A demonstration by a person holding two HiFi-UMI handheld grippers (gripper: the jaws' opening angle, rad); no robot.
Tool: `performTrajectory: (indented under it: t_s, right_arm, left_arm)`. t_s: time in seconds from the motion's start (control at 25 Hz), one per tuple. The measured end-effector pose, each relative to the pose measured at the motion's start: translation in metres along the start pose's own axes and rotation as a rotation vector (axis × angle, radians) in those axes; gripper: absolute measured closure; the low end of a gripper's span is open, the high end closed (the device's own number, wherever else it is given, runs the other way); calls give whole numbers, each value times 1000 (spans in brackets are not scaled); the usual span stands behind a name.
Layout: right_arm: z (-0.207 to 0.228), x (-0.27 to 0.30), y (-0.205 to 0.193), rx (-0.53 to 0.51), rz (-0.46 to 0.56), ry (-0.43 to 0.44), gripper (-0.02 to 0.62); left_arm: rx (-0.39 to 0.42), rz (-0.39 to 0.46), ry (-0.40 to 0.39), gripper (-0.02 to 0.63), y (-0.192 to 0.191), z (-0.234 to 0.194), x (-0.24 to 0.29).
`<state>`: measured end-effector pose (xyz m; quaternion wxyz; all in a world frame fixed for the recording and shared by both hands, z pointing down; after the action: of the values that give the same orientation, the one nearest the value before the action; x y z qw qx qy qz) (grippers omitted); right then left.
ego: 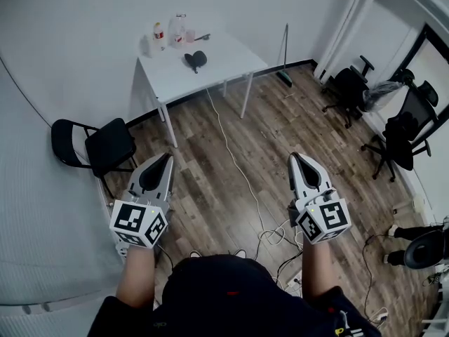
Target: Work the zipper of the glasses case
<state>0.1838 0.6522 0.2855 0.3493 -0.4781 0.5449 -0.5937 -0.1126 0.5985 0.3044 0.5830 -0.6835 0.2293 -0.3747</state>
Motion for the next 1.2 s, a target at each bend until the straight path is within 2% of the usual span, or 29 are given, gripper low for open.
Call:
performTrajectory:
  t_s: [0.16, 0.48, 0.96, 1.2]
  right_arm:
    - [1, 2, 0, 37, 22, 24, 574]
    - [7, 8, -1, 49, 3, 24, 574]
    - [73, -6, -34, 126, -20, 98, 574]
    - [90, 1, -45, 109, -40, 132, 574]
  left_arm:
    - [-2, -3, -3, 569, -1, 0, 2]
    - [-9, 2, -5, 569, 3, 3, 9]
    - [-34, -32, 56, 569, -13, 53, 41]
    - [-43, -40, 83, 569, -14, 63, 53]
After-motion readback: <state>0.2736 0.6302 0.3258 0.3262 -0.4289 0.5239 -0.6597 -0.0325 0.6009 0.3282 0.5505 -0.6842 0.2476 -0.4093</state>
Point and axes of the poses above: the fingertips, and each gripper's own axes: x forward along the fingers, z to its right, y out of its top, the point moved 3 cm from there along -x, backward along the fingers, and after that the axes turned 14 degrees about -z, right-handed, at the moved point
